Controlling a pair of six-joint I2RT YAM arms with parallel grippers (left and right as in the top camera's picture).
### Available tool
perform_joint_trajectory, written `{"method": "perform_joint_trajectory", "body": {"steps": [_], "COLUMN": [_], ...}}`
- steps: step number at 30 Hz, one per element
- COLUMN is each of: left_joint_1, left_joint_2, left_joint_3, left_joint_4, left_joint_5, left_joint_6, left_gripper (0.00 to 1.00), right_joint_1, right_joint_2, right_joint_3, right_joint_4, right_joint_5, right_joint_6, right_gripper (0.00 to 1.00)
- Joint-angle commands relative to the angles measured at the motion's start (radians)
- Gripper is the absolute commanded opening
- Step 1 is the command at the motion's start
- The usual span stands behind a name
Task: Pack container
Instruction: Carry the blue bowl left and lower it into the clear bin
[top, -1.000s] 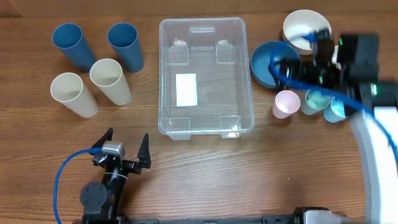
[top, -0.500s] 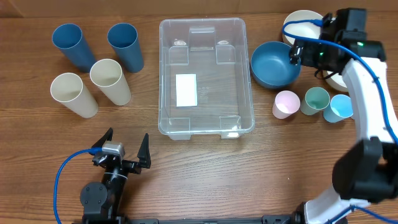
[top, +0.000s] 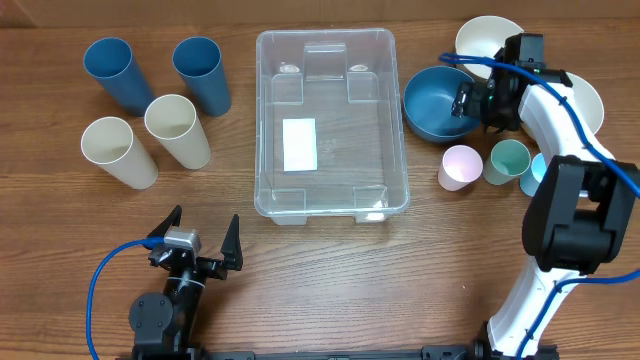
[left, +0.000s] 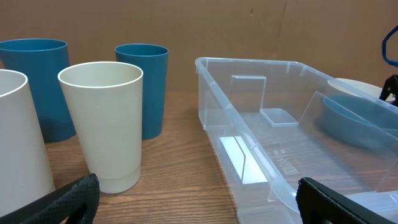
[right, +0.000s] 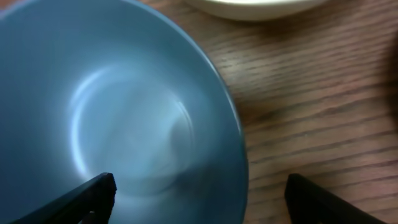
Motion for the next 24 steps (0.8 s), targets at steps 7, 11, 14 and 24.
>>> {"method": "perform_joint_trajectory", "body": {"steps": [7, 11, 14, 24], "left_joint_1": [-0.007, -0.007, -0.007, -0.007], "left_joint_2": [-0.008, -0.008, -0.008, -0.008], "left_joint_3": [-0.003, -0.003, -0.003, -0.003], "left_joint_4": [0.001, 0.001, 0.001, 0.001], "left_joint_5": [0.016, 0.016, 0.016, 0.016], "left_joint_6": [0.026, 0.026, 0.026, 0.026], "left_gripper": [1.0, 1.0, 1.0, 1.0], "right_joint_1": [-0.003, -0.003, -0.003, -0.003], "right_joint_2": [0.031, 0.031, 0.031, 0.011], "right_joint_3": [0.01, 0.007, 0.007, 0.155], "right_joint_4": [0.0, -0.004, 0.002, -0.098], "right_joint_5": [0.015, 0.016, 0.016, 0.01], "right_joint_6": [0.019, 0.019, 0.019, 0.019], "right_gripper": [0.32, 0.09, 0.04, 0.04]}}
